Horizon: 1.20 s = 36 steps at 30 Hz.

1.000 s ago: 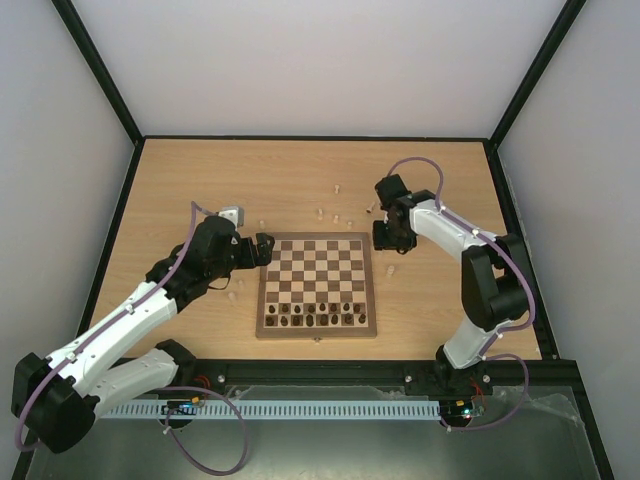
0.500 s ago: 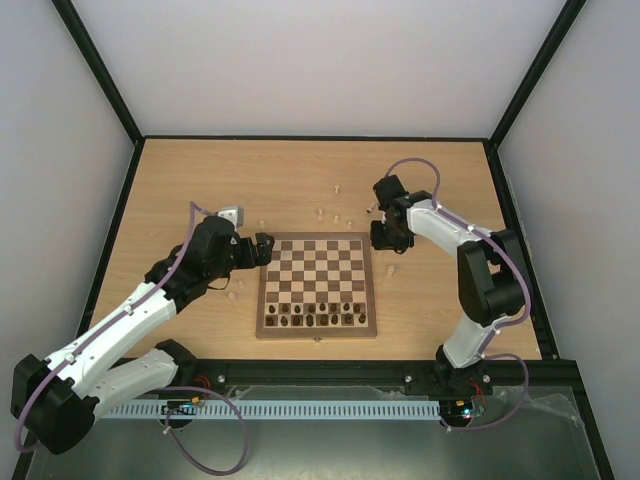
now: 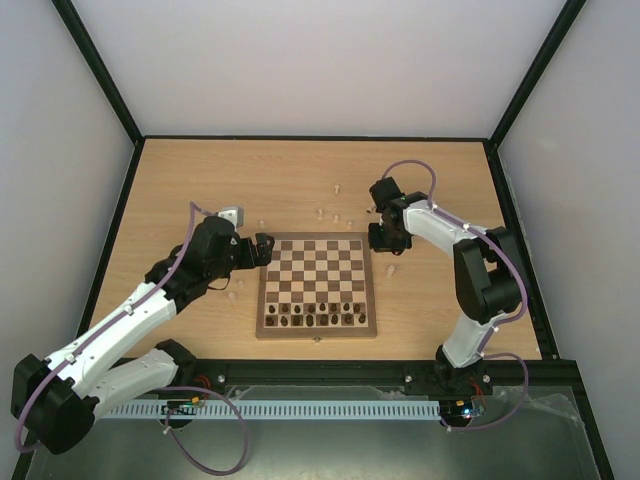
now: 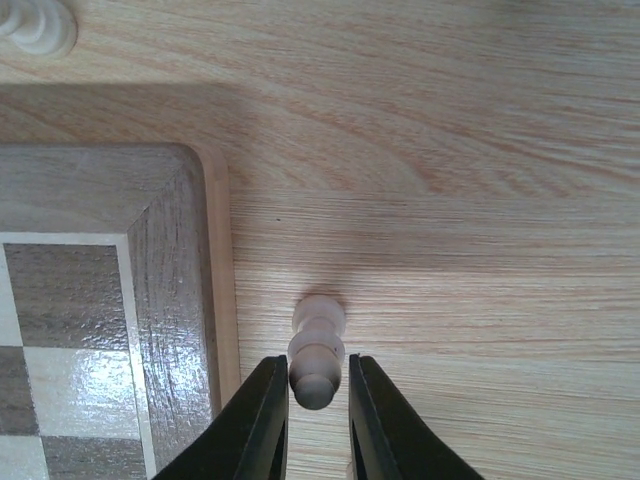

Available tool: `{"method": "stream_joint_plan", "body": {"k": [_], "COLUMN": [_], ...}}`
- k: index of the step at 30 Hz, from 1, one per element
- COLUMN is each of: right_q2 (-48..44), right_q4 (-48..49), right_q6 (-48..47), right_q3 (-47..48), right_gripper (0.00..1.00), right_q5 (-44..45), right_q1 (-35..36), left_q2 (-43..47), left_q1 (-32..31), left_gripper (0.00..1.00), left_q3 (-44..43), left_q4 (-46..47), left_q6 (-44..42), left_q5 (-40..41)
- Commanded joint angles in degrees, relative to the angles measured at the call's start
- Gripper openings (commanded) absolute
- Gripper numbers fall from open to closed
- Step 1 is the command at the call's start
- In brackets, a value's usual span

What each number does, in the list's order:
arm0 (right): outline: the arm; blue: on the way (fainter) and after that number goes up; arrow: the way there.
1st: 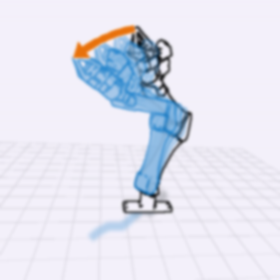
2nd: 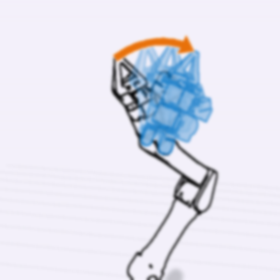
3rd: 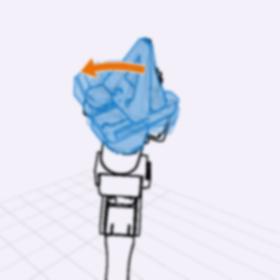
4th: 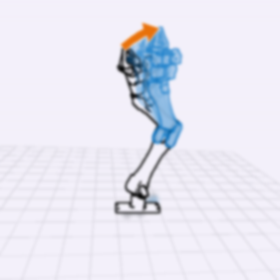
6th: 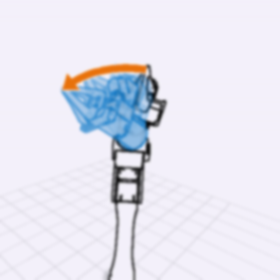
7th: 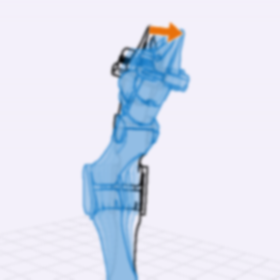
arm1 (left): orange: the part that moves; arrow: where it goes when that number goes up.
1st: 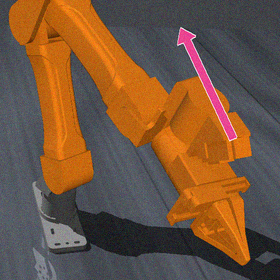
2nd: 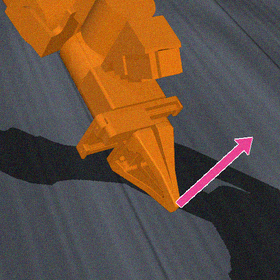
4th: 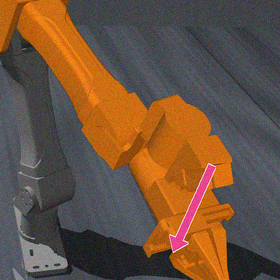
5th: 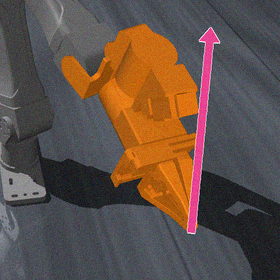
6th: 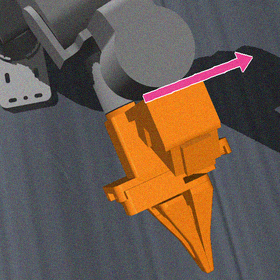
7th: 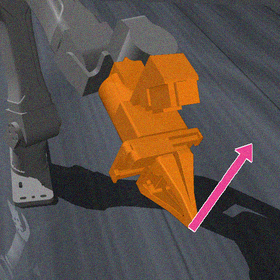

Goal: Set up the chess pieces on the board
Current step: Pick up the chess piece at the center of the board, then place the chess piece on the chessboard.

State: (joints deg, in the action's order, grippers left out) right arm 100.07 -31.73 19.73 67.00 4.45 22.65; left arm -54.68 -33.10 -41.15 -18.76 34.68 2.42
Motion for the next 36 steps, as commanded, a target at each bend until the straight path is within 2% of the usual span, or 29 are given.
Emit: {"method": "stream_joint_plan", "body": {"k": [1,9,20,36], "right_q2": [0.83,1.05,-2.15,7.63], "right_q4": [-1.85,-2.00,-8.75,-14.27], "right_q6": [0.05,0.22,1.34,1.90], "right_q3": [0.13,0.22,8.72,23.24], "right_gripper": [0.16,0.08,0.07,0.07], "right_q5": [1.08,1.61,4.70,4.72], "right_q1": [0.37,0.53,4.74,15.05], "left_q2": [0.29,1.02,0.85,2.28], "left_q1": [-0.11,-0.07,-0.12,-0.11], "left_gripper": [0.99,1.00,1.00,0.99], "left_q3": [0.68,1.18,0.83,0.65], "left_q4": [0.24,0.63,0.76,-0.90], "left_q6": [0.00,-0.15,-0.58,-0.85], "left_q5": [-0.39,-0.39,-0.48,0.65]}}
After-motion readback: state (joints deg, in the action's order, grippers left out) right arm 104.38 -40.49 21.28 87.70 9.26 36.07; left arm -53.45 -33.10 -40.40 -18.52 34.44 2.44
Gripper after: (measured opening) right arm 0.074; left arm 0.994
